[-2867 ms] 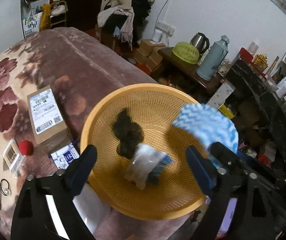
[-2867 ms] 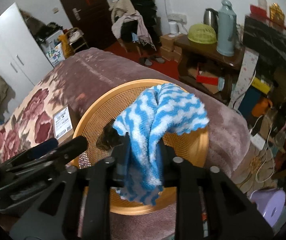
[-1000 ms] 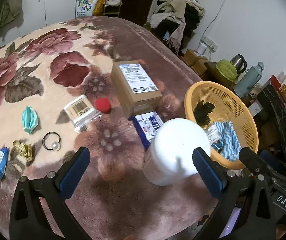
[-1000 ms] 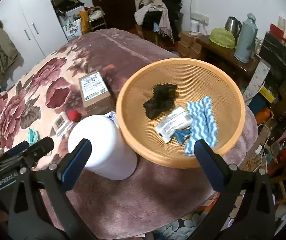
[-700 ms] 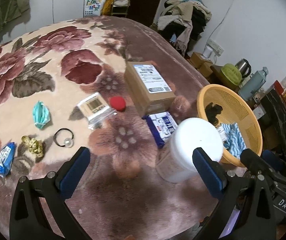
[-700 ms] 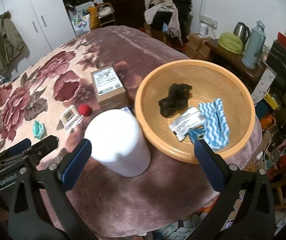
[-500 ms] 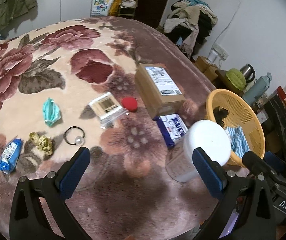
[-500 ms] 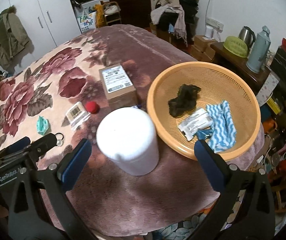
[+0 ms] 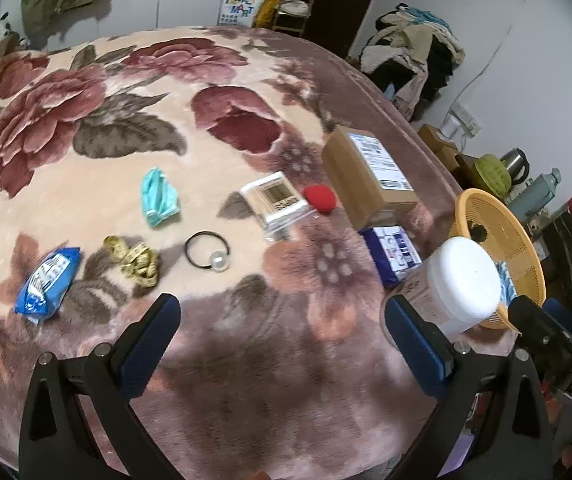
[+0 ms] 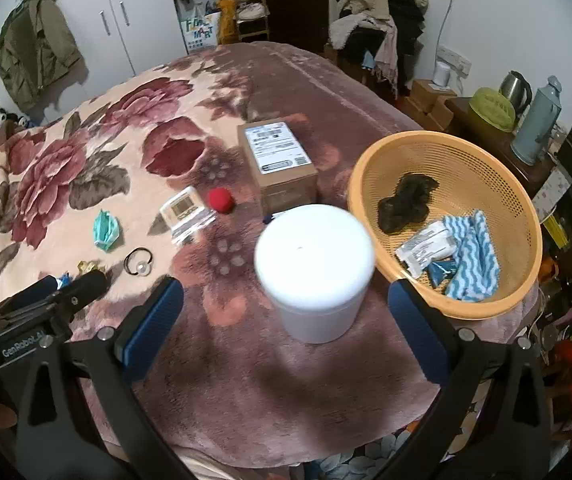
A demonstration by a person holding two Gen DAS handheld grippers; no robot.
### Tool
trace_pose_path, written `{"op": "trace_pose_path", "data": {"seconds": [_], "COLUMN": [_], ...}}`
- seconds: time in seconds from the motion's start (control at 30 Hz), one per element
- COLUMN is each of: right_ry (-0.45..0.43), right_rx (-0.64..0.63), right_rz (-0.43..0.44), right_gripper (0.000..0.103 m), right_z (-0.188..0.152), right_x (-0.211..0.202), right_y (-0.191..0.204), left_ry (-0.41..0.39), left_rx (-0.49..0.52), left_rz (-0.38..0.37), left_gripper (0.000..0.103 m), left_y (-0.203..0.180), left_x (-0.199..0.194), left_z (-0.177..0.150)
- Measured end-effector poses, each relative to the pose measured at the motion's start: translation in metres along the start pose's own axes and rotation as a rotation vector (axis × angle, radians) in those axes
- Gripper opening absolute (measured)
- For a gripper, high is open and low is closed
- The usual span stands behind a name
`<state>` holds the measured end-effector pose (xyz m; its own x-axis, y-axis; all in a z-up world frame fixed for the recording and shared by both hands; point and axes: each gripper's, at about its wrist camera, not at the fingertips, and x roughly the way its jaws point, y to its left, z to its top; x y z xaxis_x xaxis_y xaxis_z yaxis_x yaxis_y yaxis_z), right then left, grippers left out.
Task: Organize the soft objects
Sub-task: 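Withdraw both open tools from the basket back over the blanket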
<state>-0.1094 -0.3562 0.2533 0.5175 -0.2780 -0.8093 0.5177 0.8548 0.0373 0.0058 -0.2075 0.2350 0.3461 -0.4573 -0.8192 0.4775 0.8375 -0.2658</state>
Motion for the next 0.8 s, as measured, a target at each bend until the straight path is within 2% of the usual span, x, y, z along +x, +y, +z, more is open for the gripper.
{"op": "trace_pose_path", "data": {"seconds": [0.8], "right_ry": [0.056], "right_rx": [-0.119], "right_rz": [0.034], "right_gripper": [0.103], "right_z": [-0.024], "right_x": [0.015], "right_y": [0.077], "left_ry": [0.004], "left_rx": [-0.109], "left_rz": [0.056], "left_gripper": [0.102], "left_y": [0.091], "left_x": [-0.008], "left_z": [-0.025]}}
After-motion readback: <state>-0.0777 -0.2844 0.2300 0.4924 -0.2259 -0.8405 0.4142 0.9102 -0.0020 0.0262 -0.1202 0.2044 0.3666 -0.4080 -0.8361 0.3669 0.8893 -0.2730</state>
